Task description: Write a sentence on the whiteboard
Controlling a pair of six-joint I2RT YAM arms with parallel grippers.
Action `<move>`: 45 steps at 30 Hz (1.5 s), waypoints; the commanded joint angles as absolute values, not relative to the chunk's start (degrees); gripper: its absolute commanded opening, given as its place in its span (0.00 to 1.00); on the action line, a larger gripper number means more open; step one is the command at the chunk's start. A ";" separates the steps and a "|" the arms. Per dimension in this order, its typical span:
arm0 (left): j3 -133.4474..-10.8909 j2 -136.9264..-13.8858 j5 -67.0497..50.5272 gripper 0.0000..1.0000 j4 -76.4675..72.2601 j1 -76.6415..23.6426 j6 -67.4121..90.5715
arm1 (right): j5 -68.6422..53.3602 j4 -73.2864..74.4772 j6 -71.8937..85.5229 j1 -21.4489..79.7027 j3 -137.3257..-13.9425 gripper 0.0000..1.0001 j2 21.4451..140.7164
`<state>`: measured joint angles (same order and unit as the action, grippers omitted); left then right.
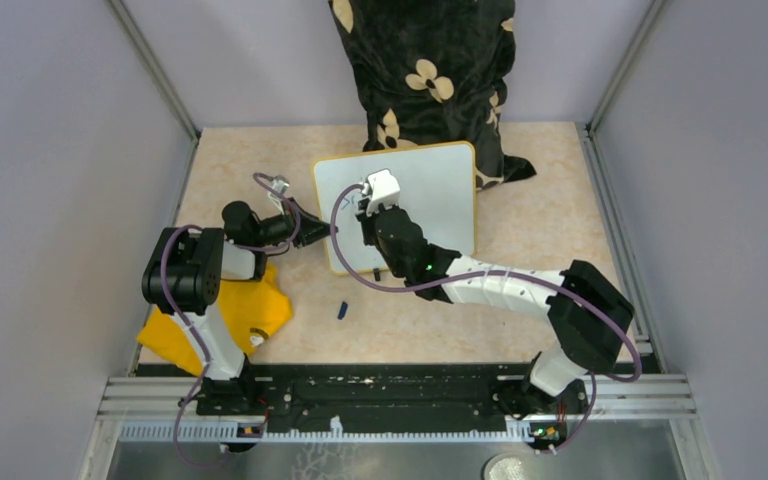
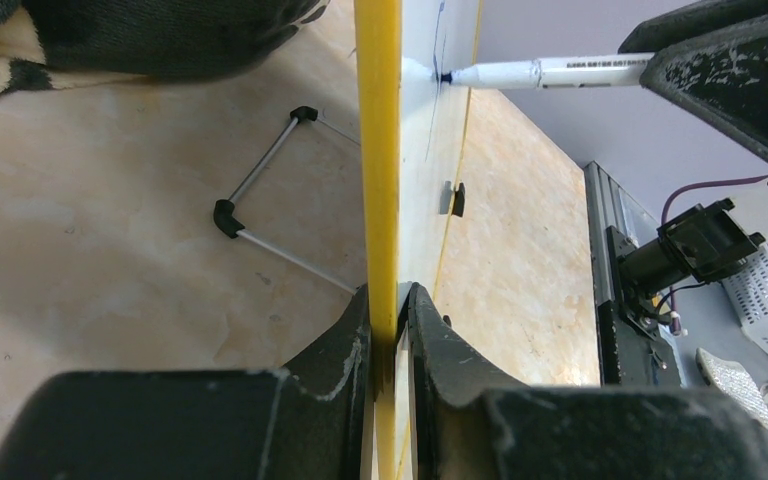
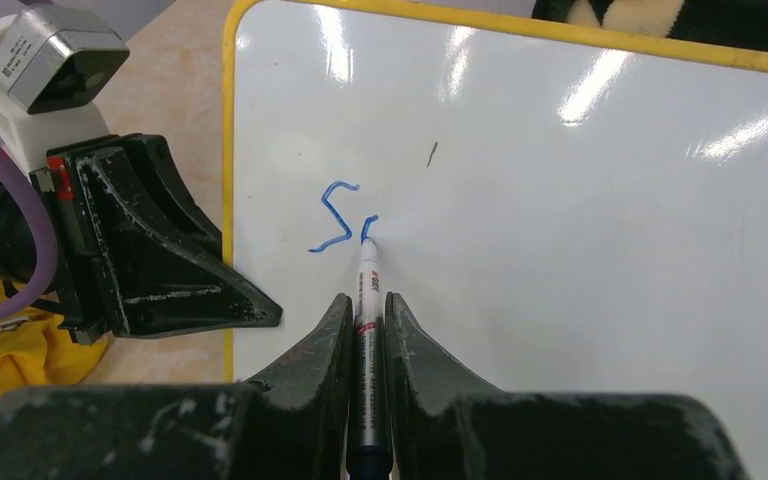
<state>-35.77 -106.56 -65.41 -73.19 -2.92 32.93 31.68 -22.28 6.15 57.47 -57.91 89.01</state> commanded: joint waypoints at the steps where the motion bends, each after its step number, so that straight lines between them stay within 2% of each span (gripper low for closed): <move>1: -35.91 -107.41 -64.95 0.00 -74.00 -3.52 30.41 | 33.57 -23.37 5.28 55.97 -61.30 0.00 88.77; 45: -35.94 -107.64 -65.04 0.00 -73.83 -3.52 30.23 | 32.66 -22.27 7.13 54.70 -55.72 0.00 85.98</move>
<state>-35.77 -106.63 -65.34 -73.21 -2.92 32.93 31.73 -22.74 6.66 56.12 -56.58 87.55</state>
